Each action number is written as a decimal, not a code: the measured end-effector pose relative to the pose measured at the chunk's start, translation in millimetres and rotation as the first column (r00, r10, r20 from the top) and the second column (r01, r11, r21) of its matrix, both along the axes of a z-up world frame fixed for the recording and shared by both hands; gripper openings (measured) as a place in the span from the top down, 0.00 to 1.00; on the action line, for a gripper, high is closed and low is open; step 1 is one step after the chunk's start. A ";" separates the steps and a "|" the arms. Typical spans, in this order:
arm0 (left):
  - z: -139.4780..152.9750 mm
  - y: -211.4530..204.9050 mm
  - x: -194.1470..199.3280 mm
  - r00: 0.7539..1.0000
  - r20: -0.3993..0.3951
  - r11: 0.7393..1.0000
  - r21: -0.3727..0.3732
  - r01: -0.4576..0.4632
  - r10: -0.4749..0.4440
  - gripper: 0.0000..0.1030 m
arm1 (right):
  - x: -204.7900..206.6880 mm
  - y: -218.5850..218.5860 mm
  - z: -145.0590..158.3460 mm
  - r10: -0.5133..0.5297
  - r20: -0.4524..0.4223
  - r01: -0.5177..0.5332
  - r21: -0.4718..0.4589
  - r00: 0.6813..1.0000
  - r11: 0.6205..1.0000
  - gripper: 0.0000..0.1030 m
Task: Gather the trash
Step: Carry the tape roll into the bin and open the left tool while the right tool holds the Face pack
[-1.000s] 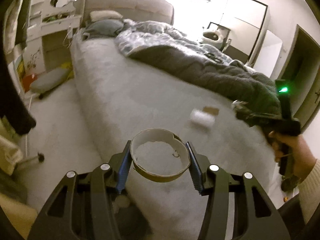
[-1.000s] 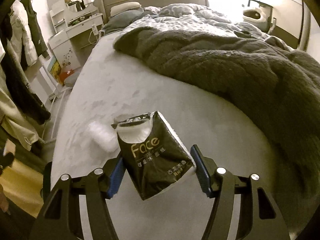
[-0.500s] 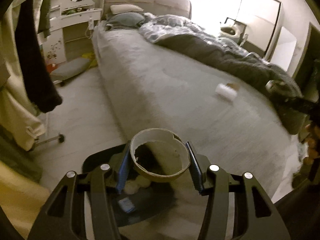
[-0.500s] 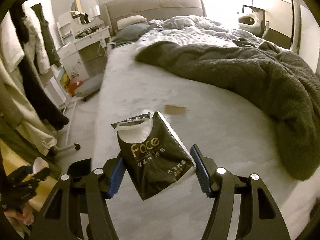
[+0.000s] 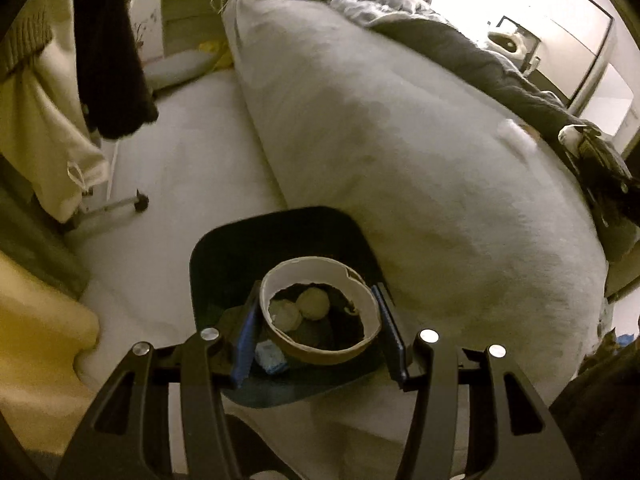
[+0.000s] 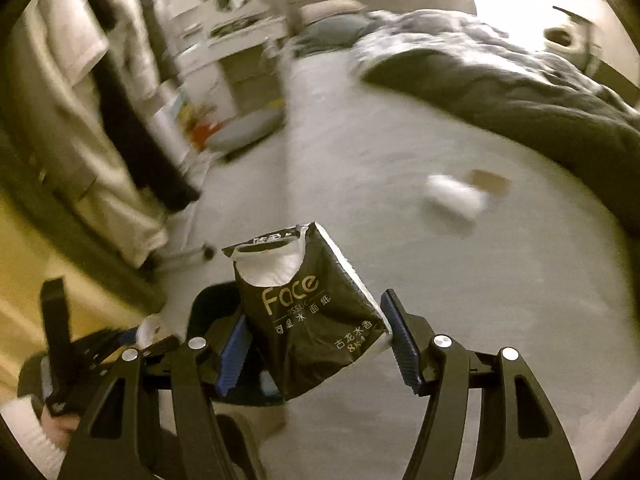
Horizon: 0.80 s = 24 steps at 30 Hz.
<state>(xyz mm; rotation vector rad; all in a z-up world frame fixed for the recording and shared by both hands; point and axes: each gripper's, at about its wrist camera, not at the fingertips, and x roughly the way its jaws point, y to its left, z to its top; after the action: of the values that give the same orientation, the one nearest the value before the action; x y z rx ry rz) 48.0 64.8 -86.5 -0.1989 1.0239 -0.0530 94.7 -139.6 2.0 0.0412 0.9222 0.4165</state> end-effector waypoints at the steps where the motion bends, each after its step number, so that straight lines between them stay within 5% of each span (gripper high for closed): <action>1: -4.8 3.4 0.6 1.000 -0.013 1.000 -0.008 -0.010 0.010 0.46 | -0.5 12.2 -3.1 0.025 -0.004 -0.025 -0.020 1.000 0.999 0.38; 24: -111.5 27.7 28.1 0.952 -0.305 0.997 -0.065 -0.034 0.012 0.44 | 16.2 115.1 -65.7 0.157 -0.161 -0.168 -0.054 0.974 0.984 0.38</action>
<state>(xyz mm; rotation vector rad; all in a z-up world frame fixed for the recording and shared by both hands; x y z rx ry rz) 76.1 92.5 -198.0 -0.2892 1.3284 -0.0375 110.9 -24.5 -63.7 -0.0648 1.0976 0.5395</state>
